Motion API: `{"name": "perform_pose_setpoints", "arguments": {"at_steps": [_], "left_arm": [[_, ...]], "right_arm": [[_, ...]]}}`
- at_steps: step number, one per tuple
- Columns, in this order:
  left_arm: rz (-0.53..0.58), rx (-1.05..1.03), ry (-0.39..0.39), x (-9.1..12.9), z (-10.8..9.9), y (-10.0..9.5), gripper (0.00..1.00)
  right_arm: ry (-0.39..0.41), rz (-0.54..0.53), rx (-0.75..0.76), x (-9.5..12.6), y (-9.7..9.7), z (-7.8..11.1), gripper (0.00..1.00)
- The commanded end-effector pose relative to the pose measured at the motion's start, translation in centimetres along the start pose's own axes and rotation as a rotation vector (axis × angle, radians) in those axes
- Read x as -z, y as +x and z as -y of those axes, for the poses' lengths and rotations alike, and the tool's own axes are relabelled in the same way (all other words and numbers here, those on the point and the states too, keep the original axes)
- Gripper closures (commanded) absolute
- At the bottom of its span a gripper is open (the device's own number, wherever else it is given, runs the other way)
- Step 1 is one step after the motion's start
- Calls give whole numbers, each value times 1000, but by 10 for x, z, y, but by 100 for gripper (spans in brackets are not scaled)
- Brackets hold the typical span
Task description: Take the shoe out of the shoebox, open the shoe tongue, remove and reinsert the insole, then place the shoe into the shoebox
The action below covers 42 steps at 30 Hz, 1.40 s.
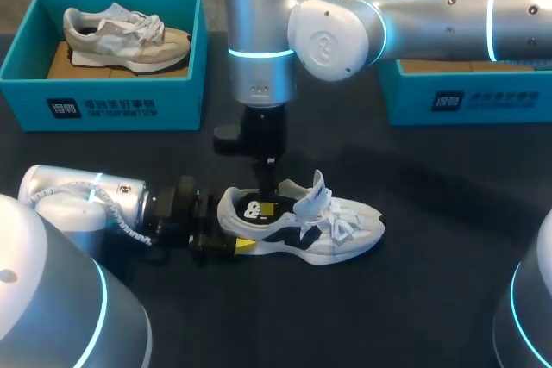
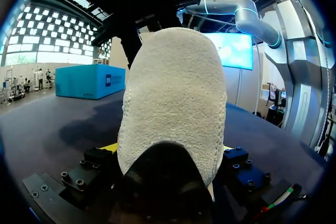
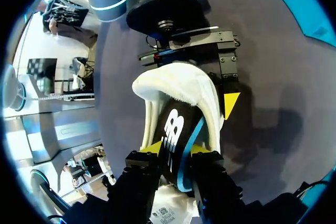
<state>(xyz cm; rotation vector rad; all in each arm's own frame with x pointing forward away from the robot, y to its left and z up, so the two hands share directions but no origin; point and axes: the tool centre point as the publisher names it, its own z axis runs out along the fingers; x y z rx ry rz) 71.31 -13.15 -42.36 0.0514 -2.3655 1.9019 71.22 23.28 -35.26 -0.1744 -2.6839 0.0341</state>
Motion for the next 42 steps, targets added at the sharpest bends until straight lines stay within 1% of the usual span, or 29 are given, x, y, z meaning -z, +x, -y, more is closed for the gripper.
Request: {"name": "perform_pose_setpoints", "arguments": {"at_steps": [1,2,10,12,13,14,20,26,34,37,39,42], "left_arm": [[-1,1,-1,0,-3,-2,100],[-1,1,-1,0,-3,-2,100],[-1,1,-1,0,-3,-2,100],[-1,1,-1,0,-3,-2,100],[-1,1,-1,0,-3,-2,100],[-1,1,-1,0,-3,-2,100],[-1,1,-1,0,-3,-2,100],[-1,1,-1,0,-3,-2,100],[-1,1,-1,0,-3,-2,100],[-1,1,-1,0,-3,-2,100],[-1,1,-1,0,-3,-2,100],[-1,1,-1,0,-3,-2,100]], "right_arm": [[1,2,0,-1,2,1,85],[1,2,1,-1,2,1,88],[5,-3,7,-1,6,1,89],[6,-5,11,-1,7,1,92],[6,-5,13,-1,7,1,98],[6,-5,14,-1,8,1,100],[-9,6,22,1,9,3,100],[-55,40,34,6,10,4,100],[-156,122,79,21,17,3,100],[-183,141,99,25,18,1,100],[-187,144,102,26,19,0,100],[-221,157,122,27,18,-1,100]]}}
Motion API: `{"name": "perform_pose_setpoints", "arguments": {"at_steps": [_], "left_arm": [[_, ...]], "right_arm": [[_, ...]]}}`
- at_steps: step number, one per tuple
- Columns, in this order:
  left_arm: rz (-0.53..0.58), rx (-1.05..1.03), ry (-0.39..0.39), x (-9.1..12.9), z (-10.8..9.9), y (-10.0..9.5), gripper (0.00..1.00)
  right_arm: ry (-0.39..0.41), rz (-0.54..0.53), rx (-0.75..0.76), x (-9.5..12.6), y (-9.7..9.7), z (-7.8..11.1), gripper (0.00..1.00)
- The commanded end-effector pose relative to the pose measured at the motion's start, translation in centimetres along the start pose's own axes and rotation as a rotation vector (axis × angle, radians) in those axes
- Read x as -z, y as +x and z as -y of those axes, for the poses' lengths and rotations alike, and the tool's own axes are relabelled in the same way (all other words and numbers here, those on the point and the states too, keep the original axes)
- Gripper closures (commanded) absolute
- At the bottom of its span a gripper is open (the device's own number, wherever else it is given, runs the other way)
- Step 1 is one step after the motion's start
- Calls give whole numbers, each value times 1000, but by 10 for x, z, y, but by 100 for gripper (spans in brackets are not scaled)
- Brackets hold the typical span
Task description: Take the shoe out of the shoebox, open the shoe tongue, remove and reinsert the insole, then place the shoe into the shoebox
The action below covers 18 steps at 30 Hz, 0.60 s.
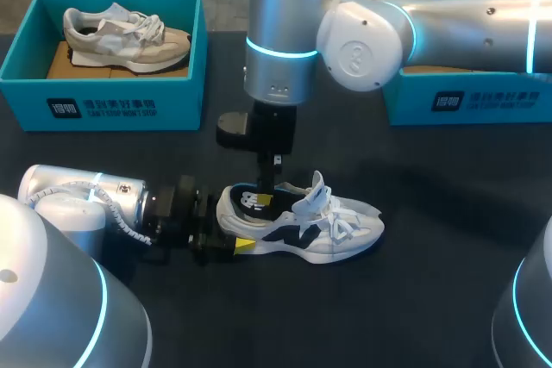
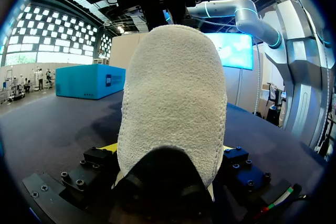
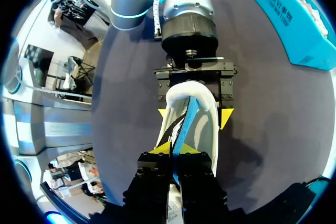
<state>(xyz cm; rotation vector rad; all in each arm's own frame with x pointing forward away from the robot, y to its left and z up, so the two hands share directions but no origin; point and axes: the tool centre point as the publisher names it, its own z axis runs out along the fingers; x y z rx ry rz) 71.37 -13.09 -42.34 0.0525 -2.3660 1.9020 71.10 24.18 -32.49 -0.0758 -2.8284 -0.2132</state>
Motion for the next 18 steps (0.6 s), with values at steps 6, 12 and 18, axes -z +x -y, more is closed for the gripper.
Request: {"name": "perform_pose_setpoints", "arguments": {"at_steps": [6,12,18], "left_arm": [[-2,0,-1,-1,-3,-1,100],[-2,0,-1,-1,-3,-1,100],[-2,0,-1,-1,-3,-1,100]], "right_arm": [[-135,68,30,8,3,3,100],[-216,122,36,14,2,4,100],[-279,156,57,20,2,5,100]]}}
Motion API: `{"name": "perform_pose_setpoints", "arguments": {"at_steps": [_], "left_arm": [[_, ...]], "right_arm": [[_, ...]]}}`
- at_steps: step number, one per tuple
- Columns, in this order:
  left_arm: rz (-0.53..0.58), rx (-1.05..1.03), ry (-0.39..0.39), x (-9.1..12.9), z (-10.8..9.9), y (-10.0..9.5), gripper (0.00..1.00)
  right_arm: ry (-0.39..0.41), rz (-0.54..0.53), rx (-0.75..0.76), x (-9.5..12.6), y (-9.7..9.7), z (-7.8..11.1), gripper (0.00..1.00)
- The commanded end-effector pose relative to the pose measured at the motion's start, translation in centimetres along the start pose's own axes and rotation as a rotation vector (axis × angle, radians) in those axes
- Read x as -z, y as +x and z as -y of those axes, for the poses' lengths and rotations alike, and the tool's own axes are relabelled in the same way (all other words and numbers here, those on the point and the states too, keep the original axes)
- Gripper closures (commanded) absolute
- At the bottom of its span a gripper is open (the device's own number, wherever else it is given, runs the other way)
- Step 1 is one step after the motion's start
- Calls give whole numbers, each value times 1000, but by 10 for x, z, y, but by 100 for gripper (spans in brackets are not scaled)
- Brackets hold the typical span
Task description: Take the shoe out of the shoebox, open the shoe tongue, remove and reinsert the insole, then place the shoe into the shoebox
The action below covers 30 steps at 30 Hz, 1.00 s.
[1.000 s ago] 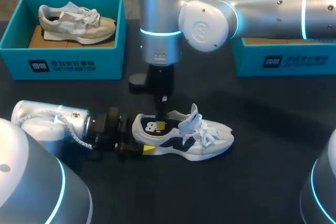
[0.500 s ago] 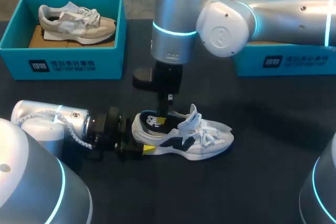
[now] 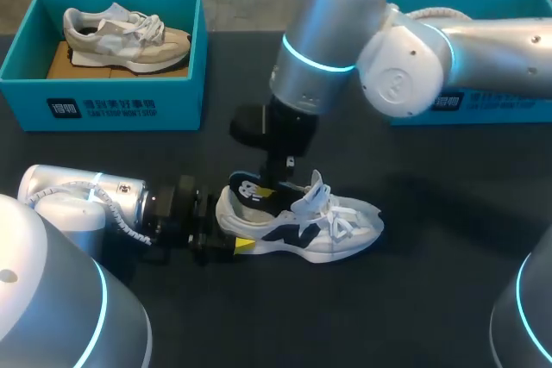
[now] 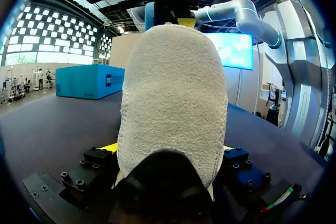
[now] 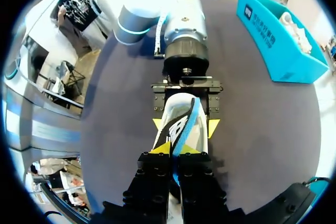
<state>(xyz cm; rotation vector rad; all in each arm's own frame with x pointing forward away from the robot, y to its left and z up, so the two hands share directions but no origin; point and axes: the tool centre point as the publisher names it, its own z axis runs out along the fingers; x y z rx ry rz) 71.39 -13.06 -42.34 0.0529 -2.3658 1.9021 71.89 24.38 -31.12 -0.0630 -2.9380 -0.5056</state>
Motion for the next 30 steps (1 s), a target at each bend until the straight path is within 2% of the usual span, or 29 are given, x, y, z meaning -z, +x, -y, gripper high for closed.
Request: {"name": "perform_pose_setpoints", "arguments": {"at_steps": [1,13,25,30], "left_arm": [[-2,0,-1,-1,-3,-1,100],[-2,0,-1,-1,-3,-1,100],[-2,0,-1,-1,-3,-1,100],[-2,0,-1,-1,-3,-1,100]], "right_arm": [[-102,30,5,8,5,9,100],[-289,165,22,24,-3,2,100],[-381,207,17,39,-13,-9,100],[-383,197,38,40,-16,-18,100]]}}
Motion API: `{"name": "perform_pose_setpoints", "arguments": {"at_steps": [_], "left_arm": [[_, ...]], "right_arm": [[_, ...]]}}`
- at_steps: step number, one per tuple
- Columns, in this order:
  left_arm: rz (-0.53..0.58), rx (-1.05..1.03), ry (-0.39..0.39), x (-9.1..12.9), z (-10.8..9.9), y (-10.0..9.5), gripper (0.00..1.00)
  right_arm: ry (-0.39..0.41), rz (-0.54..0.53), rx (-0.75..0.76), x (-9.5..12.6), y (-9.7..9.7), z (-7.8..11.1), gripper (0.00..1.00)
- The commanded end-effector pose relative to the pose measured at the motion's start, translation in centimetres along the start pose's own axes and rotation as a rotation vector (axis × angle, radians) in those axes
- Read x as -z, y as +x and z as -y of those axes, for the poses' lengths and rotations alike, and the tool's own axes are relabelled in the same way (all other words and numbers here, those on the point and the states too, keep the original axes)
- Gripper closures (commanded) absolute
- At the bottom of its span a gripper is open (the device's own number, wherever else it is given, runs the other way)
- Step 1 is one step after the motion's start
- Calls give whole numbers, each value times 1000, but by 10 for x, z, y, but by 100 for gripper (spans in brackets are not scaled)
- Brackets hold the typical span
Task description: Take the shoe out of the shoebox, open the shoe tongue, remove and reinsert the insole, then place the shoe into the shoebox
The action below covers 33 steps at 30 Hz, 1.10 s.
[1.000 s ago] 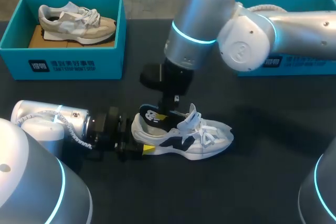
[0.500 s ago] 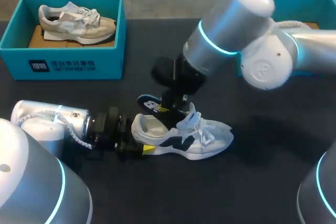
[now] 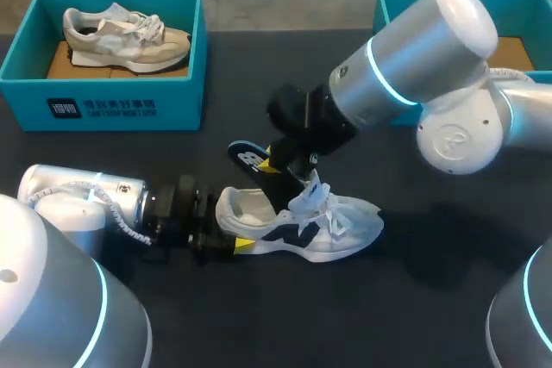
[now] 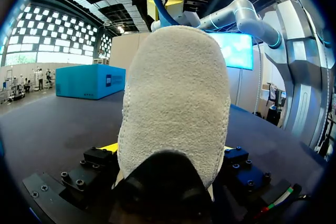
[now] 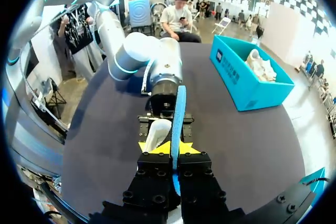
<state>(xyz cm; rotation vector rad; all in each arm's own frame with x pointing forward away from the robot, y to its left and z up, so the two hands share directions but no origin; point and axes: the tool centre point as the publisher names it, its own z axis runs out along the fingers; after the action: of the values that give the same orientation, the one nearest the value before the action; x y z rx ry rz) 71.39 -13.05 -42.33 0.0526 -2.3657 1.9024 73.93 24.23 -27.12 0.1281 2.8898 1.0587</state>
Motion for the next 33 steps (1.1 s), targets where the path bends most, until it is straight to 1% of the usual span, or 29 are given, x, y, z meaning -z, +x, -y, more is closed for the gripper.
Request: {"name": "perform_pose_setpoints", "arguments": {"at_steps": [1,6,10,20,25,29,33], "left_arm": [[-2,0,-1,-1,-3,-1,100],[-2,0,-1,-1,-3,-1,100],[-2,0,-1,-1,-3,-1,100],[-2,0,-1,-1,-3,-1,100],[-2,0,-1,-1,-3,-1,100],[-2,0,-1,-1,-3,-1,100],[-2,0,-1,-1,-3,-1,100]], "right_arm": [[-19,-24,14,-5,-3,-5,100],[-35,-32,31,-10,-5,-13,100],[-47,-35,48,-13,-9,-23,100],[-78,-25,49,-13,-13,-36,100],[-101,8,36,-4,-17,-44,100],[-96,28,27,7,-21,-52,100],[-115,57,9,20,-26,-61,100]]}}
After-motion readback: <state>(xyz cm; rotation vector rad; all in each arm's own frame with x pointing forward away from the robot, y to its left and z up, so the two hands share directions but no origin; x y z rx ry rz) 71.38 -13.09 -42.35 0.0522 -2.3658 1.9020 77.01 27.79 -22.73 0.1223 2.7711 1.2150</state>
